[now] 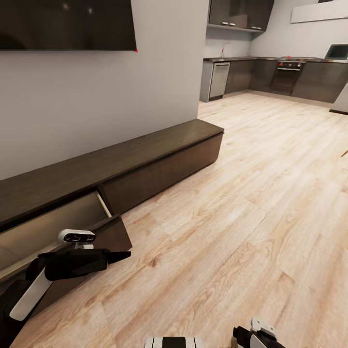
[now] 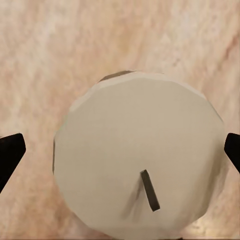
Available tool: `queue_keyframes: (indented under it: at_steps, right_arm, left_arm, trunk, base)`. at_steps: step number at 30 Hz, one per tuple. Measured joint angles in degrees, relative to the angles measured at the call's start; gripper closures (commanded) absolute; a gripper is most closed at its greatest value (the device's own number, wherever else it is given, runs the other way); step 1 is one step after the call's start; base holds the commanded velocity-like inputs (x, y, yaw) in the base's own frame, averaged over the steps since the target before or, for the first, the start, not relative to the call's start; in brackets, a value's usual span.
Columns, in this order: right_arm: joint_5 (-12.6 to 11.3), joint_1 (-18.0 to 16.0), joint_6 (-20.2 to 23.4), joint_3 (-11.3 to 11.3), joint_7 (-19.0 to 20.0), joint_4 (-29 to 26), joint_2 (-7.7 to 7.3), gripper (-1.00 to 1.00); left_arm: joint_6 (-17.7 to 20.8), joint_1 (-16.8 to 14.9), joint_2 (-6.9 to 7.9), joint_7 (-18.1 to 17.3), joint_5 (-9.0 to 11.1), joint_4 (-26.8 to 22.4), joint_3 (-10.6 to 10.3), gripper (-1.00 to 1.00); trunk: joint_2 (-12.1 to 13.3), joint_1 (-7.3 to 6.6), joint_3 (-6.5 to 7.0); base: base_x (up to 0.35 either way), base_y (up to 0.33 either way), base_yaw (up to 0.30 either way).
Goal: Place each of the two pumpkins and all three candles from the living room inside a cabinet in the living room (use any cabinet), then make sure every cabinet is closed, and position the cauldron so it is next to a table in the living room.
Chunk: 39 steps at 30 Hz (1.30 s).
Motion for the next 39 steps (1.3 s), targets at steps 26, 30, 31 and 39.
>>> queue_keyframes:
  at_steps: [26, 30, 31, 39]
  right_arm:
    - [0.95, -0.05, -0.27, 0.12, -4.97, 0.25, -0.01, -1.0]
    - [0.95, -0.05, -0.28, 0.12, -4.97, 0.25, -0.01, -1.0]
    - [0.96, -0.05, -0.28, 0.11, -4.96, 0.24, -0.01, -1.0]
    - [0.93, -0.05, -0.36, 0.16, -4.96, 0.25, -0.01, -1.0]
  left_arm:
    - [0.0, 0.01, 0.03, -0.04, 0.04, -0.01, 0.01, -1.0]
    - [0.0, 0.01, 0.03, -0.01, 0.03, -0.01, 0.01, -1.0]
    - [0.0, 0.01, 0.03, -0.01, 0.03, -0.01, 0.01, -1.0]
    - [0.0, 0.01, 0.03, -0.03, 0.08, -0.01, 0.01, -1.0]
  trunk:
    - [-0.15, 0.24, -2.22]
    - [-0.15, 0.24, -2.22]
    - [-0.15, 0.24, -2.22]
    - [-0.15, 0.24, -2.22]
  base:
    - [0.0, 0.0, 0.0]
    - [0.0, 0.0, 0.0]
    - [0.0, 0.0, 0.0]
    - [0.0, 0.0, 0.0]
